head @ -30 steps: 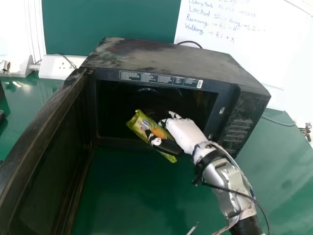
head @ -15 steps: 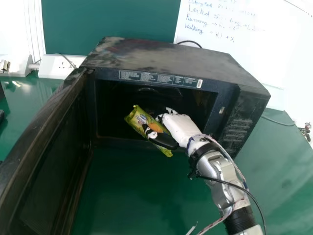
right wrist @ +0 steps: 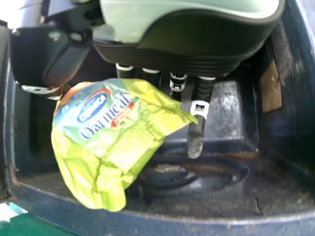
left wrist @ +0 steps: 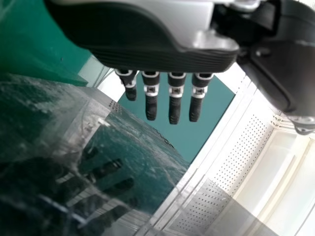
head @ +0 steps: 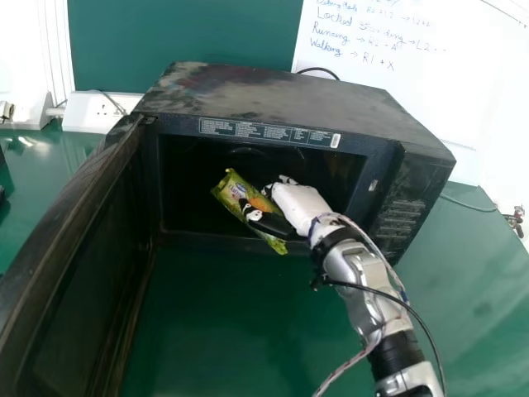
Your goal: Put biscuit inside oven
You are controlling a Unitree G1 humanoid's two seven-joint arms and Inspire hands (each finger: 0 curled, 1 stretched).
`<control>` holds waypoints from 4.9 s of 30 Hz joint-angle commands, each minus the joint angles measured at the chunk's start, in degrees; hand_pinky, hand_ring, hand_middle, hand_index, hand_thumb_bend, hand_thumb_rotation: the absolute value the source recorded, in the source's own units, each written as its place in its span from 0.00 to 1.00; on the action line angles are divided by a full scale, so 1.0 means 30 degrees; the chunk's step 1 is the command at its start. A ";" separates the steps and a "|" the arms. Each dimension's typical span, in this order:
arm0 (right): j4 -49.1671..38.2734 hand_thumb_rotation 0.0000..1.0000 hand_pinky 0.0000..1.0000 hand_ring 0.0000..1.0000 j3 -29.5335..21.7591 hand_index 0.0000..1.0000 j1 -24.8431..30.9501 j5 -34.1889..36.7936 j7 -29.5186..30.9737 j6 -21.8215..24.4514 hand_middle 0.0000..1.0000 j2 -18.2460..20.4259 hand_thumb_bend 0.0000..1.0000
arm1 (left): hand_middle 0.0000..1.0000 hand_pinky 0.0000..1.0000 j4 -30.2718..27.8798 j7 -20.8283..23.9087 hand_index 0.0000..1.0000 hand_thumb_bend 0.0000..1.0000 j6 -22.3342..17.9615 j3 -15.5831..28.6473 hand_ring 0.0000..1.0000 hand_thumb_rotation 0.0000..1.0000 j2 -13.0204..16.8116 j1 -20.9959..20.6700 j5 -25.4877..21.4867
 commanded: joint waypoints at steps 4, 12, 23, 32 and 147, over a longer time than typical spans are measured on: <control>0.1036 0.00 0.23 0.32 0.0481 0.50 -0.1102 -0.0030 -0.0978 -0.0268 0.46 0.0292 0.53 | 0.92 0.90 -0.0349 0.0062 0.91 0.94 -0.0047 -0.0204 0.91 0.69 -0.0142 0.0400 0.0049; 0.2686 0.00 0.19 0.27 0.0886 0.49 -0.2088 0.0028 -0.1661 -0.0277 0.48 0.0660 0.53 | 0.91 0.90 -0.0506 0.0213 0.91 0.95 -0.0017 -0.0319 0.90 0.69 -0.0187 0.0542 0.0117; 0.6495 0.00 0.33 0.42 0.1969 0.53 -0.4197 -0.0299 -0.3382 -0.1250 0.44 0.1037 0.53 | 0.91 0.90 -0.0551 0.0206 0.91 0.95 -0.0039 -0.0453 0.91 0.68 -0.0217 0.0671 0.0047; 0.8829 0.00 0.36 0.45 0.2294 0.53 -0.5389 -0.0088 -0.3914 -0.1614 0.45 0.1598 0.53 | 0.91 0.91 -0.0676 0.0267 0.91 0.95 -0.0010 -0.0577 0.91 0.67 -0.0195 0.0770 0.0022; 1.3871 0.00 0.26 0.31 0.3882 0.80 -0.7937 0.0386 -0.6057 -0.0065 0.47 0.3818 0.57 | 0.90 0.89 -0.2526 0.0356 0.91 0.94 -0.0165 -0.1658 0.90 0.69 -0.0364 0.2733 -0.0280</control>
